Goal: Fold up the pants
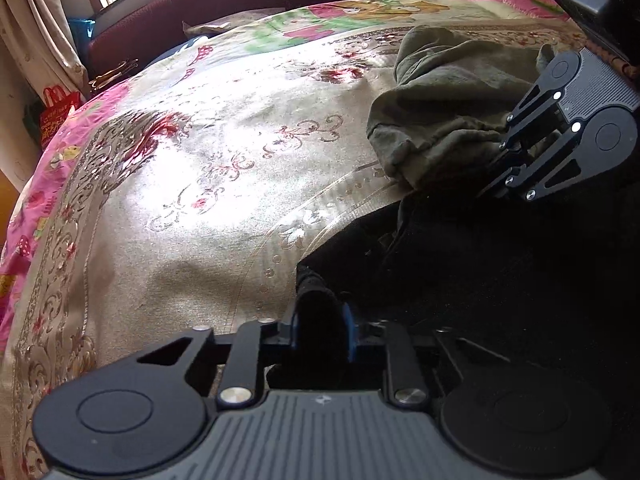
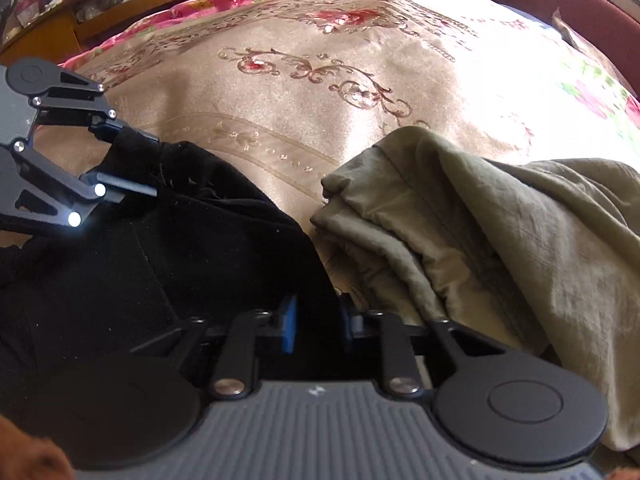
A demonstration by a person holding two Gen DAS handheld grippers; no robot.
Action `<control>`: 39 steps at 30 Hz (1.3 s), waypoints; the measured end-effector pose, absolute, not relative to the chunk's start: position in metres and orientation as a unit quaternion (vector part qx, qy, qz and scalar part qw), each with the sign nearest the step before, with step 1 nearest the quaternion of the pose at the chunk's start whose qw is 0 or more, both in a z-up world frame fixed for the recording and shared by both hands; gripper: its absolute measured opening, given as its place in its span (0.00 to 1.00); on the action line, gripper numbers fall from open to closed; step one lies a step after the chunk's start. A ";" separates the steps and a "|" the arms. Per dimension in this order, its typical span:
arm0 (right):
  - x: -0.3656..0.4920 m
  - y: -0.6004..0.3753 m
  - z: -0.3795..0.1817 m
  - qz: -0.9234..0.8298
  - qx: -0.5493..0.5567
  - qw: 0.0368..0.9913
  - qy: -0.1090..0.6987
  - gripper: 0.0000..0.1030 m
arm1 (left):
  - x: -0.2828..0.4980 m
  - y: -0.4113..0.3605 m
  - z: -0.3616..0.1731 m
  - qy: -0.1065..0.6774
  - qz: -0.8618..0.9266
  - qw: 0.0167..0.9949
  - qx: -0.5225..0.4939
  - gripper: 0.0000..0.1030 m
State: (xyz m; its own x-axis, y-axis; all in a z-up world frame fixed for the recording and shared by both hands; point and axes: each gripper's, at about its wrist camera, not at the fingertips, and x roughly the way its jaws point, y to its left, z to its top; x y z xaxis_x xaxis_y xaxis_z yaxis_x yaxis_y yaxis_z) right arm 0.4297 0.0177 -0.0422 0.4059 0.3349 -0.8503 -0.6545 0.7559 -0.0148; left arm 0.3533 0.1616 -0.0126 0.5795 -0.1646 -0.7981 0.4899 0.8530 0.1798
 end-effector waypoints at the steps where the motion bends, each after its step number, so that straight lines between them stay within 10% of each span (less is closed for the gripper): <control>1: 0.422 0.015 -0.035 0.302 -0.174 0.824 0.447 0.13 | 0.346 0.162 -0.006 0.407 -0.189 0.872 0.195 0.29; 18: 0.153 -0.026 0.038 0.327 -0.164 0.826 0.428 0.02 | 0.090 0.174 0.030 0.396 -0.276 0.860 0.164 0.23; 25: 0.182 -0.019 0.010 0.248 -0.330 0.836 0.361 0.34 | 0.094 0.168 0.019 0.370 -0.227 0.887 0.157 0.25; 28: 0.193 -0.005 0.002 0.264 -0.413 0.809 0.324 0.47 | 0.088 0.164 0.030 0.340 -0.234 0.892 0.185 0.47; 30: 0.202 0.006 -0.002 0.267 -0.433 0.805 0.305 0.49 | 0.083 0.160 0.028 0.324 -0.232 0.893 0.208 0.60; 39: 0.216 0.044 -0.027 0.315 -0.466 0.781 0.271 0.48 | 0.079 0.118 -0.017 0.272 -0.190 0.875 0.354 0.61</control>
